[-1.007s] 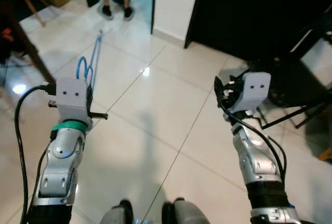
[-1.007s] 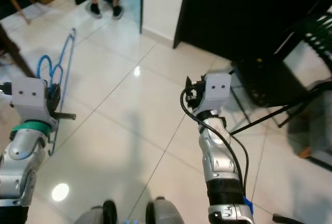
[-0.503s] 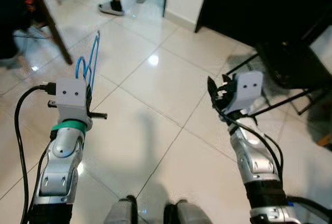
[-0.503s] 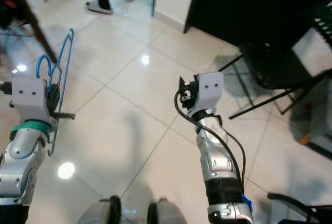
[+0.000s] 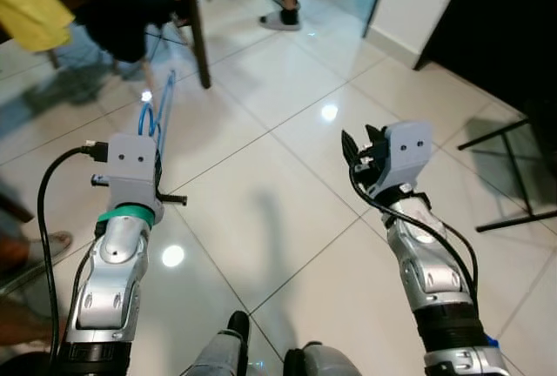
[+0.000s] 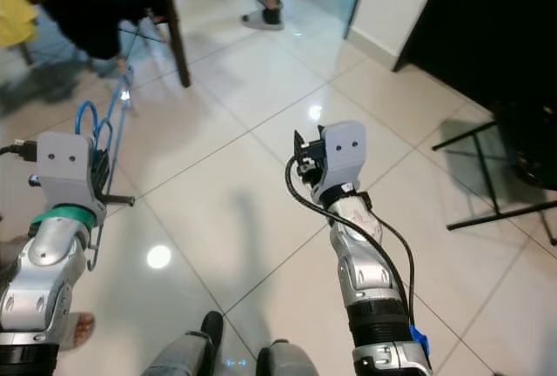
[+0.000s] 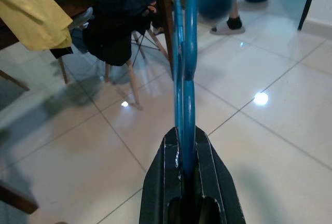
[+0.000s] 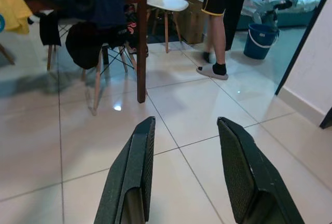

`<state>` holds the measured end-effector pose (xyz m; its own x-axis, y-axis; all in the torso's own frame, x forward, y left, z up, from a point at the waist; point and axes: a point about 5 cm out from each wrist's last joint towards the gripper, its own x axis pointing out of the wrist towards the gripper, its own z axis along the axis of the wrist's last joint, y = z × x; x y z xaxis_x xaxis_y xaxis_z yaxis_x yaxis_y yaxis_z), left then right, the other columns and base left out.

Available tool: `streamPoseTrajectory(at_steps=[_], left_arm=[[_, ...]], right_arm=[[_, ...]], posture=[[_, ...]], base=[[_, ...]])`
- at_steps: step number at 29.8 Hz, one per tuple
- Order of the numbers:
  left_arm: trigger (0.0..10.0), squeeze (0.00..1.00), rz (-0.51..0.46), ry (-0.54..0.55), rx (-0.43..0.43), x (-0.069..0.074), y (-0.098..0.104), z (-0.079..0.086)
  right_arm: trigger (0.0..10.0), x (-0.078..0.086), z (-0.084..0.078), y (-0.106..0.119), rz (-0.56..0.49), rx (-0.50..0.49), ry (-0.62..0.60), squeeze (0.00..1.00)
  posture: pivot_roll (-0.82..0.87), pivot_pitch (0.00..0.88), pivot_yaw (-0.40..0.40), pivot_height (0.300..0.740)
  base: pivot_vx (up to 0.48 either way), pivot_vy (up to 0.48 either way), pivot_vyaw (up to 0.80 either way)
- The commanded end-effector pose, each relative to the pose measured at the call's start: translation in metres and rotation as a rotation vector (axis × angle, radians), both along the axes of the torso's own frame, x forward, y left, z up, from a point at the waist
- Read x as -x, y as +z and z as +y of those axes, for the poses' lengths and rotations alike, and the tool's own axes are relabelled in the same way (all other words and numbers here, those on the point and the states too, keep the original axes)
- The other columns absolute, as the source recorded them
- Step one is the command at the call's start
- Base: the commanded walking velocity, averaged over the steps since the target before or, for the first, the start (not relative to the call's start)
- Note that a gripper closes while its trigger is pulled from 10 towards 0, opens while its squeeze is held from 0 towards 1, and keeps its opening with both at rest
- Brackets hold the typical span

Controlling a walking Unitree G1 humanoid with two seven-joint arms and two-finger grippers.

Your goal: Hang hanger

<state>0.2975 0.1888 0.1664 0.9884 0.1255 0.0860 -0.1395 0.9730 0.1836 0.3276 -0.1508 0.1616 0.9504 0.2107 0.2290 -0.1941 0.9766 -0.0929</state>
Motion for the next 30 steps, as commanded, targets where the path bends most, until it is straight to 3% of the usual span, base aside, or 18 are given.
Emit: streamPoseTrajectory(at_steps=[1,18,21,30], left_arm=[[10.0,0.00,0.019,0.016,-0.003,0.0027,-0.0038,0.0041],[10.0,0.00,-0.017,0.034,0.019,0.0021,0.0049,0.0016],[10.0,0.00,-0.017,0.078,0.027,0.0006,0.0041,0.0063],[10.0,0.00,-0.023,0.080,0.030,-0.0006,0.0059,0.0072]], right_arm=[[10.0,0.0017,0.0007,-0.0029,0.008,-0.003,0.005,0.00],[10.0,0.0026,0.0021,-0.0027,0.001,-0.001,0.014,0.00],[10.0,0.0036,0.0047,-0.0006,-0.008,-0.025,0.021,0.00],[10.0,0.0034,0.0042,0.0002,-0.013,-0.027,0.020,0.00]], posture=[[0.00,0.150,-0.012,0.740],[0.00,0.155,-0.014,0.740],[0.00,0.156,-0.015,0.740],[0.00,0.153,-0.016,0.740]], base=[[0.000,0.000,0.79],[0.000,0.000,0.79],[0.257,0.000,0.16],[0.450,0.000,0.00]])
